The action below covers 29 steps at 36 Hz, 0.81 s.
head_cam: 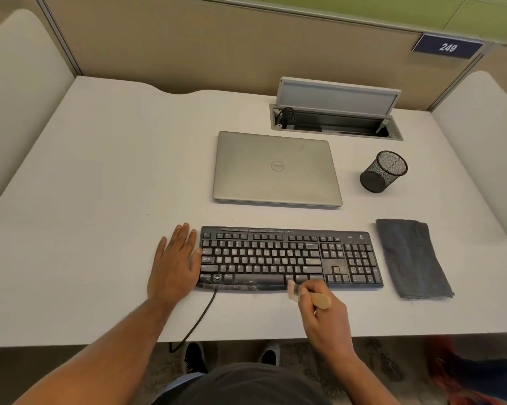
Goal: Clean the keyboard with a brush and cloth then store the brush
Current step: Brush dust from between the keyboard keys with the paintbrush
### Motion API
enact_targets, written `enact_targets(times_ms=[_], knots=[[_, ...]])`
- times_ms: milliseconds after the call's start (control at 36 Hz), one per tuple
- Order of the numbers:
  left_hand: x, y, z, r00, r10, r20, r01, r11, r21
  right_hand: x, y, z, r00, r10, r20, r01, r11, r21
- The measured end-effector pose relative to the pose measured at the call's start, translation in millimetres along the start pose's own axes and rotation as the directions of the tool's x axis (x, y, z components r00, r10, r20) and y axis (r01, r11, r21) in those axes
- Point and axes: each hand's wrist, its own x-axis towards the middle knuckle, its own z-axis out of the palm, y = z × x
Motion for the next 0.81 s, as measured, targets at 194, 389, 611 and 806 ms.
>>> enact_targets(times_ms=[194, 389, 611, 806], knots=[[0, 0, 0, 1.000, 0.001, -0.001, -0.001, 1.000, 0.005, -5, -20, 23, 0.946, -0.102, 0.309, 0.082, 0.994, 0.076], [-1, -2, 1, 1.000, -0.002, 0.000, 0.002, 1.000, 0.000, -12, -17, 19, 0.987, -0.103, 0.122, 0.089, 0.989, 0.120], [-1, -2, 2, 1.000, 0.003, -0.006, -0.003, 1.000, -0.006, -3, -17, 20, 0.983, -0.079, 0.166, 0.062, 0.992, 0.108], [-1, -2, 2, 1.000, 0.005, -0.018, -0.005, 1.000, -0.014, 0, -32, 33, 0.930, -0.176, 0.323, 0.133, 0.980, 0.151]])
